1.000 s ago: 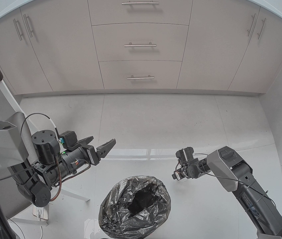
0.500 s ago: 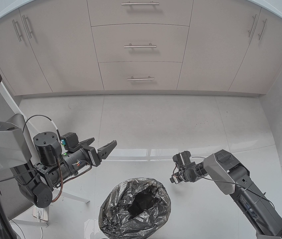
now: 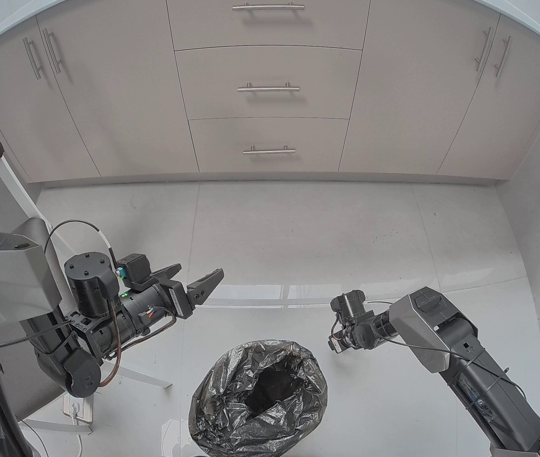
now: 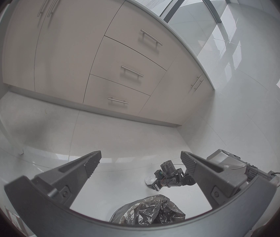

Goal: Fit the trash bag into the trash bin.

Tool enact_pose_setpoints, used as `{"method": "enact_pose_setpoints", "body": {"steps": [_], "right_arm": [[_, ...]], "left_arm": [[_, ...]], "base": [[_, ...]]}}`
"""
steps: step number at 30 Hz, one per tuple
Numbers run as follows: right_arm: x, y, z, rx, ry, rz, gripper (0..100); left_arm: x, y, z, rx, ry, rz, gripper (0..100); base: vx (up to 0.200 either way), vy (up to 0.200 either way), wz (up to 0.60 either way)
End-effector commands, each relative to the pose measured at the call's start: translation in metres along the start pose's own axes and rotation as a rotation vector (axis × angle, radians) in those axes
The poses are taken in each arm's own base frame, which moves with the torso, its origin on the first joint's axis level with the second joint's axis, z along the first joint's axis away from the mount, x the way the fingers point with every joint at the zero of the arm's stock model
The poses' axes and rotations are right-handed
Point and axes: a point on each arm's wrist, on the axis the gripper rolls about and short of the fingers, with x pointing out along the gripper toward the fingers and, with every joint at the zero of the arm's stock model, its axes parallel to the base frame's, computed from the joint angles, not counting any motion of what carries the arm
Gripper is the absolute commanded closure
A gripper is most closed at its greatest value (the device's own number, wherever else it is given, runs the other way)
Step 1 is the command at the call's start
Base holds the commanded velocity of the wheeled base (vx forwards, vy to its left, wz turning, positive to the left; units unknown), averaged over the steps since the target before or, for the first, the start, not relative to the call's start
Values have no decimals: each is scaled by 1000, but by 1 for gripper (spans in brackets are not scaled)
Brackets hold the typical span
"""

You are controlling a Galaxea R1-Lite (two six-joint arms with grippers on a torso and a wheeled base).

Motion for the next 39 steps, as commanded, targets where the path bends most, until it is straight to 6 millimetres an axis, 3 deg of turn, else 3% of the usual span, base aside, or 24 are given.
{"method": "enact_pose_setpoints", "body": {"steps": [1, 21, 32, 39], "right_arm": [[0, 1, -1, -1, 1, 2, 100], [1, -3, -3, -15, 28, -43, 100], [-49, -27, 53, -4, -26, -55, 100], [-96, -33, 90, -13, -59, -66, 100]], "left_arm": [[0, 0, 0, 0, 1, 0, 0], [0, 1, 1, -23, -5, 3, 0], [0, 0, -1, -22, 3, -1, 0], [0, -1, -1, -22, 3, -2, 0]], "base": [[0, 0, 0], [0, 0, 0], [0, 0, 0], [0, 0, 0]]}}
